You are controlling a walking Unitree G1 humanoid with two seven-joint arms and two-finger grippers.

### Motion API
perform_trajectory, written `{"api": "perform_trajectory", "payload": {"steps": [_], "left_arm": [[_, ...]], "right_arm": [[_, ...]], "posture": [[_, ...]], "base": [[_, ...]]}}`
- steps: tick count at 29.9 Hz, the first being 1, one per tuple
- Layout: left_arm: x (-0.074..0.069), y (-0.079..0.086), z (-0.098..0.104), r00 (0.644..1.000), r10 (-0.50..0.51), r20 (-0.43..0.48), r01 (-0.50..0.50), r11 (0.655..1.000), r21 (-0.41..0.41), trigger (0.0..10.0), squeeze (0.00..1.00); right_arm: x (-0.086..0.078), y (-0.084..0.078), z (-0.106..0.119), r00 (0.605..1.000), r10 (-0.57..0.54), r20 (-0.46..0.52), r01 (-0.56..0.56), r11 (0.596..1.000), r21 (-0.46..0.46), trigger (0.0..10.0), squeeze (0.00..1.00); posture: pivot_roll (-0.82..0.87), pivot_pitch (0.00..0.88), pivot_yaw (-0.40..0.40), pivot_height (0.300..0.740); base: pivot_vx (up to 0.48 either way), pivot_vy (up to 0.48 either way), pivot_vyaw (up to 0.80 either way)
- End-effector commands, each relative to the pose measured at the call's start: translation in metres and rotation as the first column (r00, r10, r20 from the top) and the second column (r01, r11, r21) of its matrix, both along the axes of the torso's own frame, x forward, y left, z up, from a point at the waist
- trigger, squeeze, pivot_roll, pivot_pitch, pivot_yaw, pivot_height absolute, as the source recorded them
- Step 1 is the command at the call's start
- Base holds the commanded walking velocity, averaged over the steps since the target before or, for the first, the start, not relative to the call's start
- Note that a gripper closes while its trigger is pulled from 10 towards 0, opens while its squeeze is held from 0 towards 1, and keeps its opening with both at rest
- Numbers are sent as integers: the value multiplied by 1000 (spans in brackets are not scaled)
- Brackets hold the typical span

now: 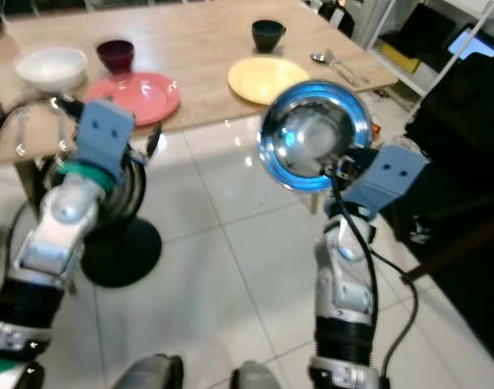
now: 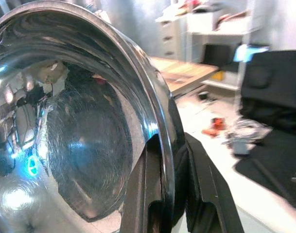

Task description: Setting the table

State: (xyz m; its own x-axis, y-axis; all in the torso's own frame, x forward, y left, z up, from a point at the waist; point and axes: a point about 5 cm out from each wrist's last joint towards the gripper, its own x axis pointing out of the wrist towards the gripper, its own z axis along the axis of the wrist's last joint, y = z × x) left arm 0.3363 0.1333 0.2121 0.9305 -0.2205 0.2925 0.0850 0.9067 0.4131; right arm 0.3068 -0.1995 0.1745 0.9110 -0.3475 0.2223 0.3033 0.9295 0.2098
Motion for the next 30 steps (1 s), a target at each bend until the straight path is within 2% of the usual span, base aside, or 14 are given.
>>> {"api": "perform_trajectory", "payload": {"steps": [1, 30], "left_arm": [[0, -4, -4, 1000, -13, -16, 13, 1000, 2, 10000, 0], [1, -3, -4, 1000, -11, -9, 11, 1000, 1, 10000, 0]], "right_arm": [[-2, -5, 2, 1000, -20, 8, 20, 1000, -8, 10000, 0], [0, 0, 7, 999, 14, 30, -13, 1000, -26, 10000, 0]], "posture": [[11, 8, 52, 740], [17, 9, 51, 740]], "base": [[472, 0, 0], [472, 0, 0]]}}
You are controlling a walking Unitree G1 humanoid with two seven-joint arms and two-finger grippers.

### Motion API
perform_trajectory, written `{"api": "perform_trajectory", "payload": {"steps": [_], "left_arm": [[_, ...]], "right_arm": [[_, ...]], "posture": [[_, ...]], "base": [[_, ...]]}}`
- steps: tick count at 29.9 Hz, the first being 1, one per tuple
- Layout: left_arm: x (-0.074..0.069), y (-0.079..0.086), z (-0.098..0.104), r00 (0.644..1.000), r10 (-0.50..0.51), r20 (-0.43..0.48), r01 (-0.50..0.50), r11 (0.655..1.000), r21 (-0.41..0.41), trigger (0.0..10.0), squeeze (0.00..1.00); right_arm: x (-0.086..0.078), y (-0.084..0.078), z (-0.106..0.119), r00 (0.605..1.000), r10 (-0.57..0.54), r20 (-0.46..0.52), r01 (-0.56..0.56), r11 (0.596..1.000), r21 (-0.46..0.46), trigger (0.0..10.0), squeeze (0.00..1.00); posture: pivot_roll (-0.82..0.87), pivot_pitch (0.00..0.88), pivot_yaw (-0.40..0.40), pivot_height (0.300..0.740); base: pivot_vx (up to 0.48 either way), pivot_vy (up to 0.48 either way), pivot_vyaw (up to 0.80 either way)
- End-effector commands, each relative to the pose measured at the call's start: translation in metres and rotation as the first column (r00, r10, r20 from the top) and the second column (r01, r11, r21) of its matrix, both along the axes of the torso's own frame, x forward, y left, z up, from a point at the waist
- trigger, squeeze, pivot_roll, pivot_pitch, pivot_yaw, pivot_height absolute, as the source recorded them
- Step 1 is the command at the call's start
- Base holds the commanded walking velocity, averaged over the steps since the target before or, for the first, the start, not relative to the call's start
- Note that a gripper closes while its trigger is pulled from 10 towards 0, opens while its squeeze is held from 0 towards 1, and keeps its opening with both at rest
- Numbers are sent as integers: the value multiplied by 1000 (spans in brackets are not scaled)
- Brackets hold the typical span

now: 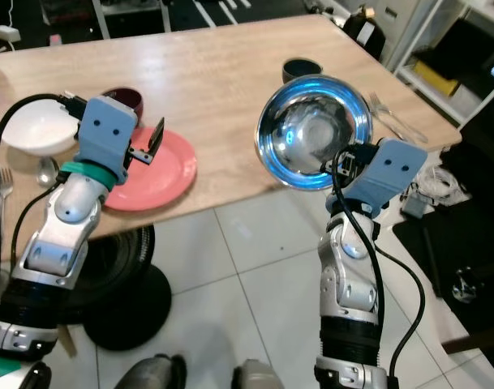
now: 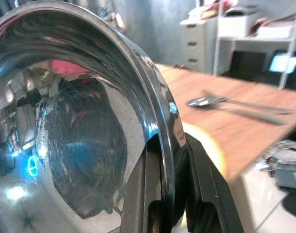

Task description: Setting the table

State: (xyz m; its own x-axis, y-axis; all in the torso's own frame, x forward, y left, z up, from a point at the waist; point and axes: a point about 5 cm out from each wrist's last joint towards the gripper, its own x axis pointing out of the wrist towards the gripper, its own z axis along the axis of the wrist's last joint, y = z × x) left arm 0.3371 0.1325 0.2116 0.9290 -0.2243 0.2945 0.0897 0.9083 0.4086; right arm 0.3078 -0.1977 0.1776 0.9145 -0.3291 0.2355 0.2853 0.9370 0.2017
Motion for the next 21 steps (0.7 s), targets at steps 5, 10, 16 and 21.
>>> {"api": "perform_trajectory", "payload": {"steps": [5, 10, 16, 21], "left_arm": [[0, -2, -4, 1000, 0, -15, 0, 1000, -2, 10000, 0], [-2, -3, -5, 1000, -11, -16, 11, 1000, 5, 10000, 0], [-3, -3, -6, 1000, -14, -15, 14, 1000, 6, 10000, 0], [-4, -3, -6, 1000, -16, -13, 16, 1000, 3, 10000, 0]], "right_arm": [[-1, -1, 5, 1000, 10, 24, -9, 1000, -28, 10000, 0], [-1, 2, 6, 999, 28, 27, -27, 999, -42, 10000, 0], [0, 5, 6, 999, 43, 28, -41, 998, -54, 10000, 0], [1, 9, 7, 997, 64, 31, -62, 996, -70, 10000, 0]], "posture": [[17, 9, 51, 740], [18, 9, 48, 740], [19, 8, 44, 740], [20, 6, 44, 740]], "base": [[378, 0, 0], [0, 0, 0], [0, 0, 0], [0, 0, 0]]}}
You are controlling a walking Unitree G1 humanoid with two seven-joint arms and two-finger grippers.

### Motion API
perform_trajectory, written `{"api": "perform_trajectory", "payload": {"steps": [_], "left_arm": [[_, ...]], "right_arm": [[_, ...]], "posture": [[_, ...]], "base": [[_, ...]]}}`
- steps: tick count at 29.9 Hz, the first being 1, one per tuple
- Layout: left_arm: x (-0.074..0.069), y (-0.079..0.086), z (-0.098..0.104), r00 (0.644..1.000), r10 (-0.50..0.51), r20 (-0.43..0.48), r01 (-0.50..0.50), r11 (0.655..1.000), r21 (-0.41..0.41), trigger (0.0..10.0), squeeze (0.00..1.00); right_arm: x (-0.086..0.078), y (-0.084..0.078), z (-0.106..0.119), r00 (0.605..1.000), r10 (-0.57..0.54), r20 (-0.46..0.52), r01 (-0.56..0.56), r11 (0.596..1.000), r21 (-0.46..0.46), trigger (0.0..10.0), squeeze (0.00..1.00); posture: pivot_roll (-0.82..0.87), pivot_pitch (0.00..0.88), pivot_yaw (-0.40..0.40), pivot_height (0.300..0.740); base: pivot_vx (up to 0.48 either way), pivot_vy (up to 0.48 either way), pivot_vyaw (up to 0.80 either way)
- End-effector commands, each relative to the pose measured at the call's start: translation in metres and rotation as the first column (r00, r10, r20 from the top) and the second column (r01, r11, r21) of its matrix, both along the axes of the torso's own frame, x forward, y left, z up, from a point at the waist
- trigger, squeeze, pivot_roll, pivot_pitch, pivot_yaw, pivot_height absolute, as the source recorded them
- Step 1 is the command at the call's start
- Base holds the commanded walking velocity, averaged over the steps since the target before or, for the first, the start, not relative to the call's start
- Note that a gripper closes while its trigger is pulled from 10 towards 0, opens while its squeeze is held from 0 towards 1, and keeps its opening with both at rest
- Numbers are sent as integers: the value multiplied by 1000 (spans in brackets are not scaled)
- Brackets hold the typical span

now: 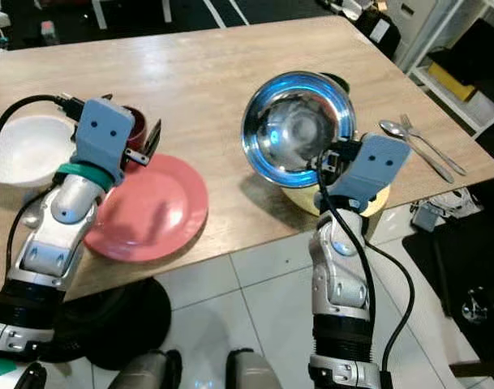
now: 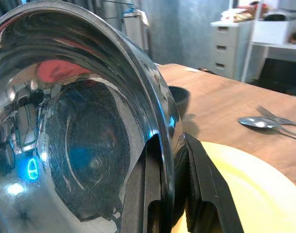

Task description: Setting the table

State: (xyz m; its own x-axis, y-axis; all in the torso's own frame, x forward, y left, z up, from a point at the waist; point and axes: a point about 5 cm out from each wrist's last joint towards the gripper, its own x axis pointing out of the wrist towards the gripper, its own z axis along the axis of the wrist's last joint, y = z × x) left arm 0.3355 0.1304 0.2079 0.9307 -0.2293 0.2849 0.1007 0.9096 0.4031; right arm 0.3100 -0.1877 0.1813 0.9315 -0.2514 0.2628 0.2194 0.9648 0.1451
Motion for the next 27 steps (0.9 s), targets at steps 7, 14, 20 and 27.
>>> {"api": "perform_trajectory", "payload": {"steps": [7, 14, 20, 27], "left_arm": [[-1, 0, -2, 1000, -3, 0, 3, 1000, 9, 10000, 0], [-7, 9, -4, 1000, 22, -9, -22, 1000, 12, 10000, 0], [-13, 11, -6, 999, 6, -33, -6, 1000, -8, 10000, 0], [-14, -6, 2, 986, -156, -56, 156, 988, 10, 10000, 0]], "right_arm": [[3, 11, 2, 997, 73, 11, -72, 996, -50, 10000, 0], [10, 18, -1, 996, 94, -6, -94, 995, 14, 10000, 0], [25, 9, 0, 999, 30, -18, -28, 996, 89, 10000, 0], [50, 27, 0, 995, 80, -60, -65, 975, 215, 10000, 0]], "posture": [[32, 3, 39, 740], [76, 11, 20, 740], [95, 24, 13, 740], [137, 59, 3, 740]], "base": [[0, 0, 0], [0, 0, 0], [0, 0, 0], [0, 0, 0]]}}
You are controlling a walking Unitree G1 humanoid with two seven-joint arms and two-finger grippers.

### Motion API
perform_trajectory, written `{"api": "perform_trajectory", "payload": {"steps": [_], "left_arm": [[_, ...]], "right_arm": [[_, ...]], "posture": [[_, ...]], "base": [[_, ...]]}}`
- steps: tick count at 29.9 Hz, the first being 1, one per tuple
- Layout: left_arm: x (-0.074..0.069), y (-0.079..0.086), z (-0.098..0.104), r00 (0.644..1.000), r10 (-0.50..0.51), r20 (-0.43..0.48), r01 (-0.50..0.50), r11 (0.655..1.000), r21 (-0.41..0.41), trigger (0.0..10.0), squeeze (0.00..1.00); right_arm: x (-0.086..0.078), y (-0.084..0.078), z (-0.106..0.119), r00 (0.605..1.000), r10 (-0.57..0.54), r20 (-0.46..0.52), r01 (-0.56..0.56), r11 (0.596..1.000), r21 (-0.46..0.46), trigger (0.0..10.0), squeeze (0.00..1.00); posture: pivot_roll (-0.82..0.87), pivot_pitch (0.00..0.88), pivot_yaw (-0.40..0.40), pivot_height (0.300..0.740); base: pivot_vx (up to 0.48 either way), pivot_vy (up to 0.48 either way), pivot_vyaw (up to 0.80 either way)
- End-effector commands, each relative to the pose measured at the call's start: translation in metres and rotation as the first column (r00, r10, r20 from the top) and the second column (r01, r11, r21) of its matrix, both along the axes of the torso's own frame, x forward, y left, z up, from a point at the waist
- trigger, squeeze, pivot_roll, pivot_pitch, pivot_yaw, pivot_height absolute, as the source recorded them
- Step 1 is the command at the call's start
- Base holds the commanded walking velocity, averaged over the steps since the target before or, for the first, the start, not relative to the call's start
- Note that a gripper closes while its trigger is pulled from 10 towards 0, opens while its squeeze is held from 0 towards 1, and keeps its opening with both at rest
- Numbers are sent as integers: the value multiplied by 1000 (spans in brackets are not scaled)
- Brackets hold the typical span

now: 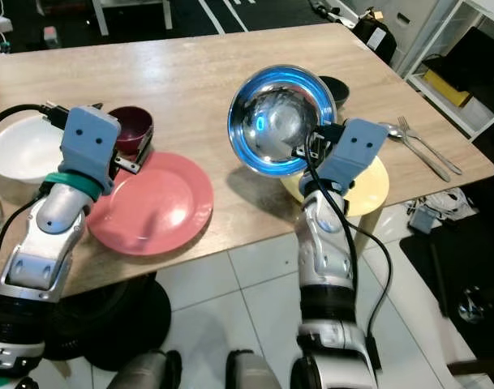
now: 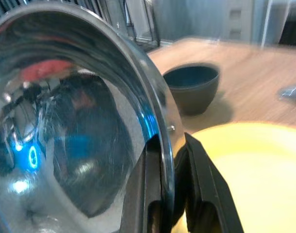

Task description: Setting the table

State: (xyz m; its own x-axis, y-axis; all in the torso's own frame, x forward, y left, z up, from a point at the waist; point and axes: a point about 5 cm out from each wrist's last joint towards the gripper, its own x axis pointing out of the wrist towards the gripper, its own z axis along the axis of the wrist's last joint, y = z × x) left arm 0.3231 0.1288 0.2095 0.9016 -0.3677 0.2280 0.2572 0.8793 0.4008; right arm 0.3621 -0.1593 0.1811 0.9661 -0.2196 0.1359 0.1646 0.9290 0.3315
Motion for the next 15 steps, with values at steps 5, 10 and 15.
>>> {"api": "perform_trajectory", "payload": {"steps": [5, 10, 15], "left_arm": [[-3, -15, 20, 902, -402, -155, 414, 909, 51, 10000, 0], [-5, -15, 30, 846, -494, -200, 514, 855, 62, 10000, 0], [-12, -17, 37, 808, -547, -221, 569, 821, 46, 10000, 0]], "right_arm": [[25, 28, 1, 992, 87, -86, -64, 968, 243, 10000, 0], [32, 40, 1, 986, 124, -114, -81, 943, 324, 10000, 0], [38, 38, 4, 991, 62, -119, -16, 935, 354, 10000, 0]], "posture": [[169, 98, 12, 740], [177, 112, 17, 740], [210, 130, 19, 740]], "base": [[0, 0, 0], [0, 0, 0], [0, 0, 0]]}}
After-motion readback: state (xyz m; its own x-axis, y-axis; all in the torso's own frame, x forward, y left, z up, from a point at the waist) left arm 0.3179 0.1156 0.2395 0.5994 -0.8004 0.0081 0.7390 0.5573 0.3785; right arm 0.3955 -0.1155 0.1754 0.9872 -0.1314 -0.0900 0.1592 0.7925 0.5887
